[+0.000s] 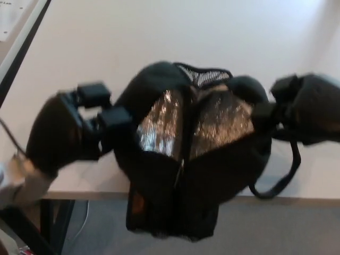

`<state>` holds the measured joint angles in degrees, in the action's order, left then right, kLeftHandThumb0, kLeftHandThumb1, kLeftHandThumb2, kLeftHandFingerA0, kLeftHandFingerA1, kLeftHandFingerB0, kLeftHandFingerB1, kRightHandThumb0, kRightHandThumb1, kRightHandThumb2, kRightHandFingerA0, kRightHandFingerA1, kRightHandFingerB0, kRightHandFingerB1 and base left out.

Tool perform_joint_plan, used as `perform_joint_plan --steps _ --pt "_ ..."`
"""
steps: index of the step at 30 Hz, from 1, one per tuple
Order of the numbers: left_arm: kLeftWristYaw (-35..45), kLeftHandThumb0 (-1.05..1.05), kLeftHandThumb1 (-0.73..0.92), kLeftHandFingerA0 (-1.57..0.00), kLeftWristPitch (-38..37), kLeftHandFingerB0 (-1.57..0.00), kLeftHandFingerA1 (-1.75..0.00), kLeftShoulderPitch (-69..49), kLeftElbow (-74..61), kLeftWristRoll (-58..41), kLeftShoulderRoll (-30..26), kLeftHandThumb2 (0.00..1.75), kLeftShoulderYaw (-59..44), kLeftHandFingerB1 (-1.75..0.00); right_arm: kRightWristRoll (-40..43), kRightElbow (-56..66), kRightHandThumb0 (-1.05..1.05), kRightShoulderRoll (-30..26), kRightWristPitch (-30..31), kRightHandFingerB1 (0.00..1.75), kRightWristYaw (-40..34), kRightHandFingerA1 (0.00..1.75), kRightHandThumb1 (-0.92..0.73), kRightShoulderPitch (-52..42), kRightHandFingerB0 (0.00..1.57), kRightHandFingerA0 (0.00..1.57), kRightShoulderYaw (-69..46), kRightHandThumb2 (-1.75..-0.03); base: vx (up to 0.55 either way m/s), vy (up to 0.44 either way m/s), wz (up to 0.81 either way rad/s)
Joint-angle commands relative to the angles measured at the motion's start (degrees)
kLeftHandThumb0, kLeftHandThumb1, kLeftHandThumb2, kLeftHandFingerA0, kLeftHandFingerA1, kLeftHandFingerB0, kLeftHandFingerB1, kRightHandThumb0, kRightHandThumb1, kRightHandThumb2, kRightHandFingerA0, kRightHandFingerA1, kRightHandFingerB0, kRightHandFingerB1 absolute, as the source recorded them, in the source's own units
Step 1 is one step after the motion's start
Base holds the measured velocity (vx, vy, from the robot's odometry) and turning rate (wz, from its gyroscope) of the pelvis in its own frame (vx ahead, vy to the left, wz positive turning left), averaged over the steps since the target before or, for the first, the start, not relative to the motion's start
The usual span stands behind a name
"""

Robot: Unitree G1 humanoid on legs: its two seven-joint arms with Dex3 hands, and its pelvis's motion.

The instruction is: A lunch bag is kept on the middle of the desk and the robot uses both its hands to grab the opening of the bag from the left and right and moves its hands away from each other to spread the bag open

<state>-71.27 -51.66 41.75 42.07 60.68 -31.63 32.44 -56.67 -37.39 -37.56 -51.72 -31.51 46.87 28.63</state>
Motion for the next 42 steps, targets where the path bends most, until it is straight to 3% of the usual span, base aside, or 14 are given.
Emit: perform_joint_plan --steps 1,2,3,4,9,18,19,20,23,31,32,34,35,42 --pt "-7.6 0.02 0.53 -0.53 5.7 -0.34 -0.54 14.1 4.5 5.5 3.6 0.69 0.8 -0.34 4.0 -5.0 -0.33 6.2 8.2 0.66 -2.4 1.13 -0.48 8.8 0.59 0.82 -5.2 -0.84 0.00 0.000 0.00" --pt "-8.2 0.03 0.37 -0.32 7.0 -0.13 -0.58 15.3 5.2 5.6 4.3 0.93 0.8 -0.50 4.0 -5.0 -0.38 6.5 10.2 0.30 -1.1 0.55 -0.59 9.8 0.26 0.49 -5.7 -0.58 0.00 0.000 0.00" --pt "-8.6 0.03 0.37 -0.32 7.9 -0.13 -0.58 16.2 5.7 5.6 4.7 0.93 0.8 -0.50 3.3 -4.9 -0.38 6.7 11.9 0.30 -0.2 0.55 -0.59 10.5 0.26 0.49 -6.0 -0.58 0.00 0.000 0.00" --pt "-9.2 0.05 0.49 -0.36 8.8 -0.18 -0.36 17.5 6.5 5.7 5.4 0.74 0.9 -0.31 4.0 -4.8 -0.42 7.4 14.4 0.27 2.4 0.37 -0.57 11.4 0.11 0.33 -6.9 -0.58 0.00 0.000 0.00" --pt "-7.4 -0.21 0.49 -0.26 9.5 -0.08 -0.40 23.3 8.5 6.1 6.1 0.60 1.9 -0.24 4.8 -9.8 -0.34 11.4 20.7 0.28 3.1 0.39 -0.51 18.0 0.12 0.36 -9.4 -0.56 0.00 0.000 0.00" --pt "-6.1 -0.11 0.52 -0.21 11.4 -0.08 -0.39 23.2 12.0 5.5 5.4 0.62 3.6 -0.25 7.3 -17.1 -0.24 13.6 21.0 0.28 3.2 0.42 -0.53 23.3 0.12 0.36 -10.3 -0.56 0.00 0.000 0.00" --pt "-6.7 -0.05 0.37 -0.16 11.6 0.00 -0.52 22.6 12.1 5.5 5.1 0.88 3.6 -0.47 7.2 -17.0 -0.24 13.5 21.2 0.27 3.1 0.41 -0.55 23.2 0.11 0.35 -10.1 -0.56 0.00 0.000 0.00" --pt "-6.8 0.00 0.36 -0.13 11.8 -0.02 -0.51 21.7 12.0 5.4 4.5 0.89 3.6 -0.47 7.2 -16.5 -0.23 13.1 21.4 0.28 3.2 0.39 -0.54 22.7 0.11 0.34 -10.0 -0.56 0.00 0.000 0.00" --pt "-7.1 0.05 0.49 -0.23 11.8 -0.11 -0.37 20.1 11.7 5.2 3.1 0.67 3.7 -0.34 7.1 -15.2 -0.24 12.2 22.0 0.28 2.9 0.38 -0.54 21.5 0.11 0.34 -9.6 -0.56 0.00 0.000 0.00" --pt "-6.9 -0.09 0.59 -0.17 11.8 -0.09 -0.39 16.3 9.0 3.6 -3.5 0.64 1.1 -0.34 8.9 -7.6 -0.24 6.1 19.8 0.25 2.8 0.38 -0.50 15.5 0.09 0.21 -11.8 -0.57 0.00 0.000 0.00" --pt "-6.1 -0.02 0.39 -0.11 11.8 -0.02 -0.51 15.3 8.3 2.8 -4.8 0.93 0.2 -0.47 9.4 -5.6 -0.24 4.5 19.7 0.23 3.4 0.39 -0.50 13.9 0.08 0.21 -12.7 -0.58 0.00 0.000 0.00" --pt "-4.9 0.01 0.37 -0.12 12.0 -0.01 -0.51 14.0 7.5 2.0 -6.3 0.93 -1.1 -0.47 9.9 -2.8 -0.25 2.7 20.0 0.24 4.2 0.37 -0.51 11.7 0.09 0.21 -13.9 -0.57 0.00 0.000 0.00" --pt "-3.9 0.05 0.46 -0.18 12.0 -0.08 -0.38 12.7 6.9 1.3 -7.4 0.73 -2.0 -0.32 10.9 0.0 -0.28 1.0 20.3 0.26 5.7 0.36 -0.52 9.4 0.10 0.23 -15.3 -0.57 0.00 0.000 0.00" --pt "-0.3 0.11 0.40 -0.16 12.5 -0.06 -0.38 -1.2 -5.8 -4.2 -12.5 0.79 -10.3 -0.25 17.7 20.8 -0.26 -5.0 16.7 0.24 5.5 0.33 -0.52 -11.3 0.02 0.28 -26.9 -0.56 0.00 0.000 0.00"
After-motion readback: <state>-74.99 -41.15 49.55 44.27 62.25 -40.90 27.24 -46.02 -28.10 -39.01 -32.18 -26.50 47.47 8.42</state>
